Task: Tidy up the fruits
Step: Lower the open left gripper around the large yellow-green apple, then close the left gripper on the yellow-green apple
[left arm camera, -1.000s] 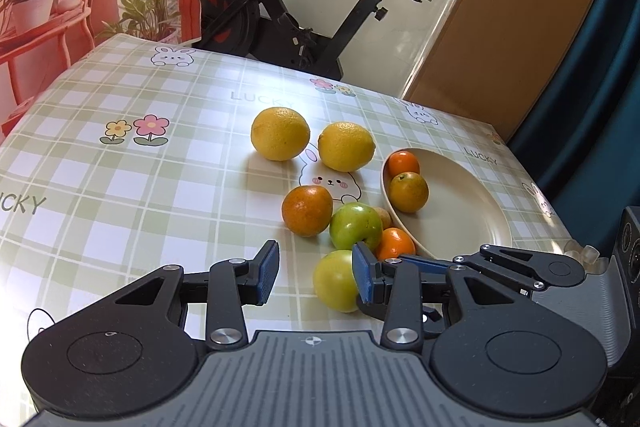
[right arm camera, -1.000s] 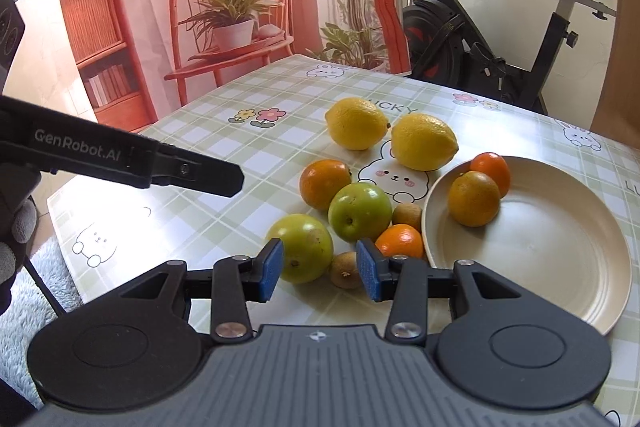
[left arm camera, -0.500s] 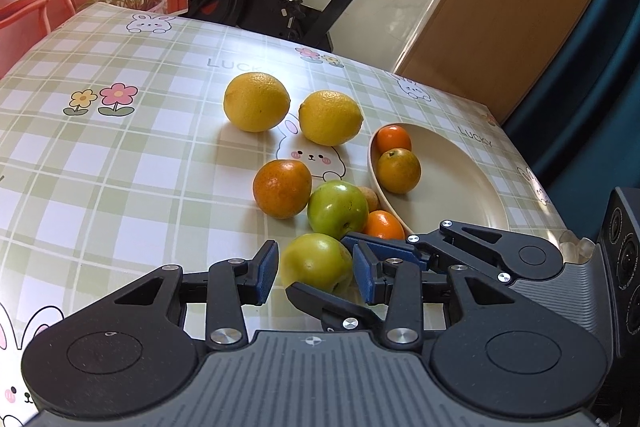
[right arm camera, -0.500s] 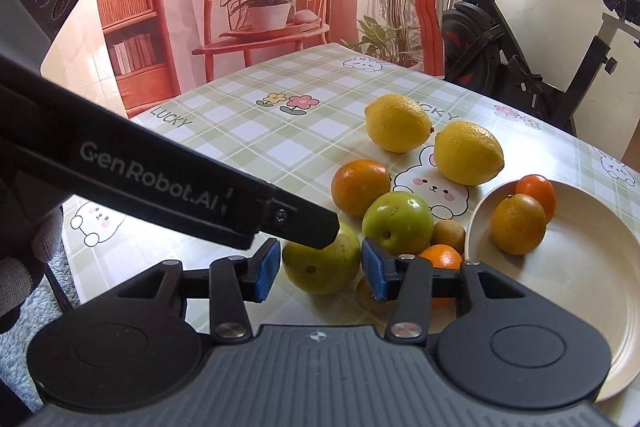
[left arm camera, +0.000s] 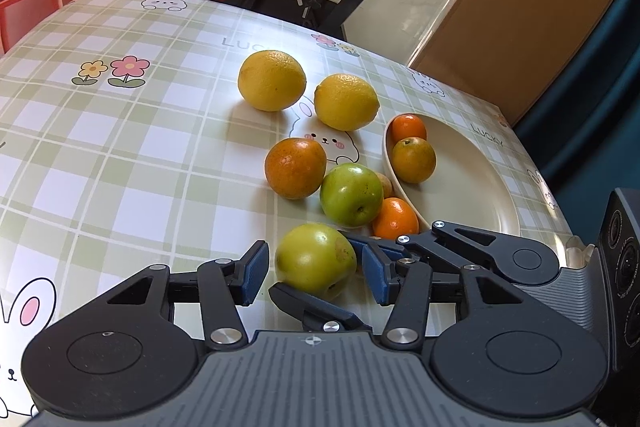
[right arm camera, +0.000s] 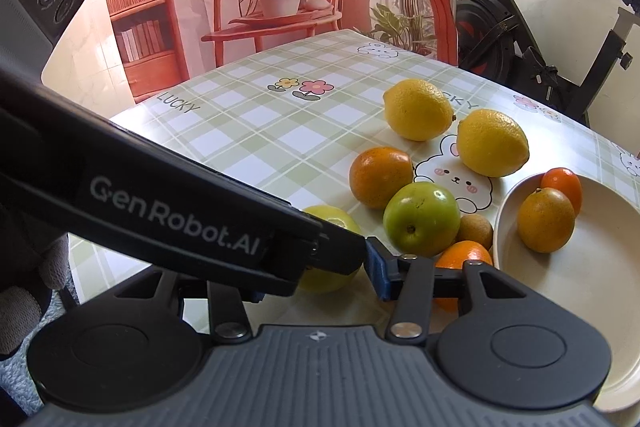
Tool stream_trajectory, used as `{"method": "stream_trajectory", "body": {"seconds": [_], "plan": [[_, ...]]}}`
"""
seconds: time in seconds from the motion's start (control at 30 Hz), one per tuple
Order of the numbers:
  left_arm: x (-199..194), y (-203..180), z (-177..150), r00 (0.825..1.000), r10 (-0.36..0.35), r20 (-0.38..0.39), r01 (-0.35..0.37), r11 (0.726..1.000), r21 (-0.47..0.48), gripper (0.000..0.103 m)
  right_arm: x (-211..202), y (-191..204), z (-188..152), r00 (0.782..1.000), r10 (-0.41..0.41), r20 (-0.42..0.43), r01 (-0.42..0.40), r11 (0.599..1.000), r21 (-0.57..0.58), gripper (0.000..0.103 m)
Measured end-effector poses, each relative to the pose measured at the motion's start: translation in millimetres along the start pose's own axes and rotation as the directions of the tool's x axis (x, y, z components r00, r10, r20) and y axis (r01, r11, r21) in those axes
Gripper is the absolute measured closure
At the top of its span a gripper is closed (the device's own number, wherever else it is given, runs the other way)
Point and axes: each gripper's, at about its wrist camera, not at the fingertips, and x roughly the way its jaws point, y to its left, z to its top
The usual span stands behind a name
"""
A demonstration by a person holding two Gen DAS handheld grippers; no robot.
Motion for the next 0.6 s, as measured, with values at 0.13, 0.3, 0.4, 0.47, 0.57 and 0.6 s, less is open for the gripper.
{"method": "stream_trajectory", "body": {"seconds": [0.13, 0.3, 0.4, 0.47, 0.57, 0.6], "plan": [[1.8, 4.6, -2.5, 1.0, -0.011, -0.013, 0.011, 1.0, -0.029, 0.049, 0.6, -1.4, -2.3, 1.0, 0.01, -0.005, -0.01, 1.0, 0.025, 0.053], [0.2, 3.3, -4.5, 1.0, -0.007, -0.005, 0.007, 0.999, -0.034, 0.054, -0.4, 0.5, -5.1, 1.0, 0.019, -0.012, -0.019, 0.999, 0.036, 0.053], [-1.2, 2.1, -7.2, 1.0, -0.001, 0.0, 0.001, 0.999, -0.034, 0.054, -1.2, 2.3, -6.2, 1.0, 0.021, -0.012, -0.02, 0.999, 0.033, 0.053], [-1.7, 3.0, -8.1, 1.0, -0.003, 0.001, 0.003, 0.999, -0.041, 0.054, -1.8, 2.7, -7.1, 1.0, 0.022, -0.01, -0.022, 0.999, 0.034, 0.053], [-2.5, 2.3, -9.1, 1.0, -0.004, 0.001, 0.004, 0.999, -0.04, 0.054, -2.8, 4.9, -8.7, 1.0, 0.019, -0.005, -0.019, 0.999, 0.031, 0.053], [-2.9, 0.9, -9.2, 1.0, -0.003, 0.004, 0.003, 0.999, -0.035, 0.054, -3.2, 5.2, -8.8, 1.0, 0.018, -0.005, -0.018, 0.999, 0.03, 0.053]]}}
